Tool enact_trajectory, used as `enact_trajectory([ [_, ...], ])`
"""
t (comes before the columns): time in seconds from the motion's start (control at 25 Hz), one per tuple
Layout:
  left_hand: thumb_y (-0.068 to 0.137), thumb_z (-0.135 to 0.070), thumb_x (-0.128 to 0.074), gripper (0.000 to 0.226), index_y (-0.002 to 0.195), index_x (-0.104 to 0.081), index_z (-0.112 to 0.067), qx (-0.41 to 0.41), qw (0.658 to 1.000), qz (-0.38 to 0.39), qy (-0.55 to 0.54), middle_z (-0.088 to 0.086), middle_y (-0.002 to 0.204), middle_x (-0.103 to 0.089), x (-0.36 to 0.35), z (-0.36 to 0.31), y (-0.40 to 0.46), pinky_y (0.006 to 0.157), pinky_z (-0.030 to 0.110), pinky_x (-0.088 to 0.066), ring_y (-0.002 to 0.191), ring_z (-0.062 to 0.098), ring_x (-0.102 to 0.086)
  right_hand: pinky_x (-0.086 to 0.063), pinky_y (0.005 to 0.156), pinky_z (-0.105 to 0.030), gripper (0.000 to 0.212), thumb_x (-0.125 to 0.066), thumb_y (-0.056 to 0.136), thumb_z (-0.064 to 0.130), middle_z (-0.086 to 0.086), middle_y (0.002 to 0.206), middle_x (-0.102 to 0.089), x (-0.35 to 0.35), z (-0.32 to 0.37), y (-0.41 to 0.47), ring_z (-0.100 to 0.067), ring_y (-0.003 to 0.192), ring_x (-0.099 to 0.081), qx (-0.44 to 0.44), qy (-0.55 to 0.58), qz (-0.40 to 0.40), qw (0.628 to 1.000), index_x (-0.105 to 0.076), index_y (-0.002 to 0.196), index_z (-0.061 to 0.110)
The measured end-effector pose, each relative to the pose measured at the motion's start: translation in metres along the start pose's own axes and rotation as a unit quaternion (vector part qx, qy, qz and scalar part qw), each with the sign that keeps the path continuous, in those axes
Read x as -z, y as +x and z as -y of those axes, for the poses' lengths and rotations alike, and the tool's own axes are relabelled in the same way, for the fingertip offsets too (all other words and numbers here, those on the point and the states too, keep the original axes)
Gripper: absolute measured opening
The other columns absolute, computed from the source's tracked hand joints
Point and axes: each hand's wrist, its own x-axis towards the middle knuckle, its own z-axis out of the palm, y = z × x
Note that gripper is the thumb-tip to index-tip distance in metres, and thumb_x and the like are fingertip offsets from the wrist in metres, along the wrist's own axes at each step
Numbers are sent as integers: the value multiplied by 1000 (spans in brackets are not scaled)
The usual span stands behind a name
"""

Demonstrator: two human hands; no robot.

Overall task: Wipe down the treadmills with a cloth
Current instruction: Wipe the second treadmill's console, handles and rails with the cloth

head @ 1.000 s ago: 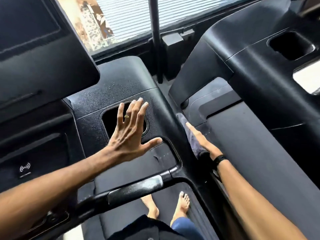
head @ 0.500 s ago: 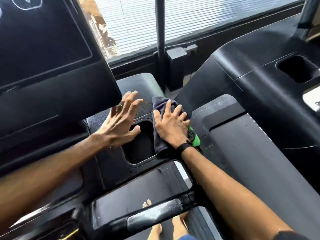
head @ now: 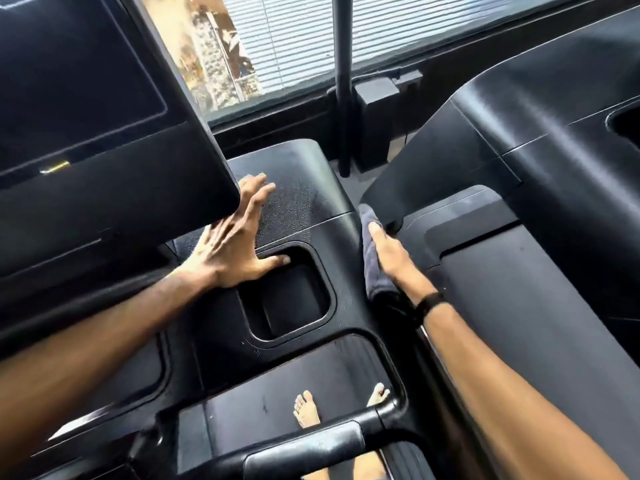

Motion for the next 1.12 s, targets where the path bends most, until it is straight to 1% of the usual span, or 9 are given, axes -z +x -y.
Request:
enact_trajectory([
  [0.12, 66, -72, -67, 117, 155, -16, -16, 20, 999, 22, 12, 0, 164, -7, -2, -1, 2, 107, 55, -40, 147, 26, -24, -28, 110, -56, 74, -21, 99, 64, -23, 156, -31, -29, 0, -43, -44, 138, -36, 37, -213, -108, 970, -22, 156, 17],
  [0.2, 66, -69, -70, 119, 156, -13, -15, 20, 1000, 20, 11, 1, 164, -5, -2, -1, 2, 110, 53, -36, 150, 24, -17, -26, 108, -62, 77, -20, 99, 63, -30, 160, -15, -54, 23, -53, -50, 140, -27, 105, -327, -167, 924, -9, 158, 15],
  [0.28, 66, -58, -79, 121, 156, -11, -13, 22, 1000, 11, -2, 3, 164, -6, -3, 0, 1, 109, 48, -37, 152, 22, -8, -23, 109, -67, 76, -21, 100, 60, -34, 160, -6, -70, 55, -39, -55, 141, -21, 169, -366, -176, 898, -5, 159, 14],
  [0.44, 65, -58, -81, 127, 157, -4, -15, 31, 999, 14, -27, 1, 164, -2, 1, -1, 3, 97, 42, -47, 151, 23, -13, -23, 107, -68, 75, -25, 98, 62, -32, 160, -6, -81, 129, 33, -56, 141, -18, 213, -352, -157, 898, -11, 158, 20],
  [0.6, 64, -63, -81, 131, 157, 1, -19, 48, 998, 24, -25, -6, 164, 4, 3, -2, 2, 85, 39, -53, 146, 24, -29, -28, 107, -59, 73, -30, 93, 71, -22, 159, -20, -65, 170, 98, -49, 137, -30, 201, -263, -94, 939, -25, 155, 32],
  [0.76, 64, -65, -80, 131, 157, 2, -20, 43, 999, 21, -15, -5, 164, 3, 3, -2, 1, 87, 41, -52, 145, 25, -31, -31, 116, -44, 83, -37, 85, 80, -8, 154, -42, -27, 139, 119, -32, 139, -42, 156, -71, 4, 985, -36, 152, 31],
  [0.88, 64, -67, -78, 131, 157, 1, -19, 37, 999, 18, 0, -4, 164, 0, 2, -1, 2, 97, 50, -48, 146, 25, -28, -31, 113, -33, 68, -37, 102, 57, -13, 154, -43, -8, 74, 91, -28, 141, -40, 54, 38, 43, 997, -42, 149, 8],
  [1.0, 64, -65, -78, 130, 157, 1, -20, 32, 999, 14, -3, -4, 164, 1, 3, -1, 2, 96, 50, -49, 149, 24, -22, -31, 111, -41, 66, -27, 103, 57, -20, 151, -43, -10, 27, 23, -37, 138, -41, 0, -37, -19, 999, -39, 149, 11],
  [1.12, 65, -61, -80, 130, 157, 2, -20, 33, 999, 18, -10, -4, 164, 2, 3, -3, 1, 93, 51, -49, 151, 23, -16, -31, 106, -58, 79, -20, 97, 67, -25, 156, -25, -45, 32, -34, -46, 137, -34, 76, -276, -141, 948, -18, 157, 16],
])
